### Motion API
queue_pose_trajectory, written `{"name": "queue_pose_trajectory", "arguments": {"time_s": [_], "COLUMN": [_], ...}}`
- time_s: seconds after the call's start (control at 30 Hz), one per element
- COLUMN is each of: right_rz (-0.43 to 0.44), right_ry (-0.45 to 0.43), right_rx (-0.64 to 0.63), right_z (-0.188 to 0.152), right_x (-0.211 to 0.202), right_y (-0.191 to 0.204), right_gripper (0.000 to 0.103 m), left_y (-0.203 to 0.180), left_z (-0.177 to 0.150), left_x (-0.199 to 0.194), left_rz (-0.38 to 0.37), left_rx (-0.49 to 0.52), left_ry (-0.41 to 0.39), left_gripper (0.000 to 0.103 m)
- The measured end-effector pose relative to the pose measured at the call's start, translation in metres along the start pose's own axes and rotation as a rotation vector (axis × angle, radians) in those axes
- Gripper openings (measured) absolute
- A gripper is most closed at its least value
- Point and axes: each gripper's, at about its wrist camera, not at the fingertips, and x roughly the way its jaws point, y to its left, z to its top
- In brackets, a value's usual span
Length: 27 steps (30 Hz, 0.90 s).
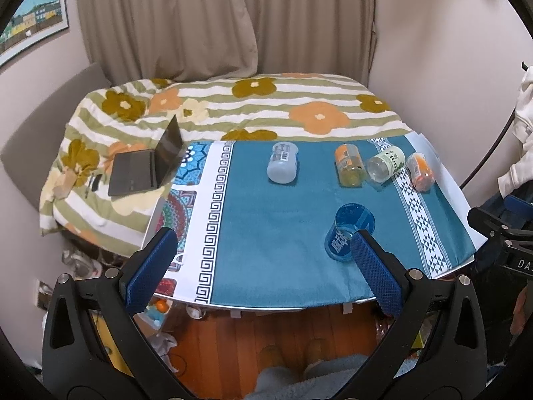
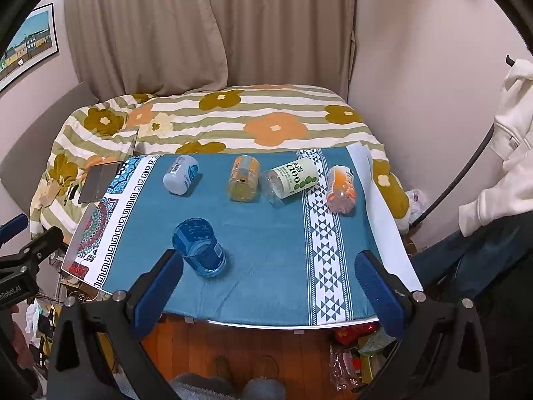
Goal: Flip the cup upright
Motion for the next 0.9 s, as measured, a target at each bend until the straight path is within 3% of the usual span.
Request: {"name": "queue_pose_trajectory", "arguments": {"time_s": [0.9], "right_rz": [-0.004], "right_ry": [-0.023], "right_rx": [0.011], "right_z": [0.012], "right_x": [0.000], "right_y": [0.006], "right_gripper": [0.103], "left_y": [0.009], "left_z": [0.012], "left_x": [0.002], "left_rz": [0.008], "left_rx": [0.006], "left_ry": [-0.023], "left_gripper": [0.103]}}
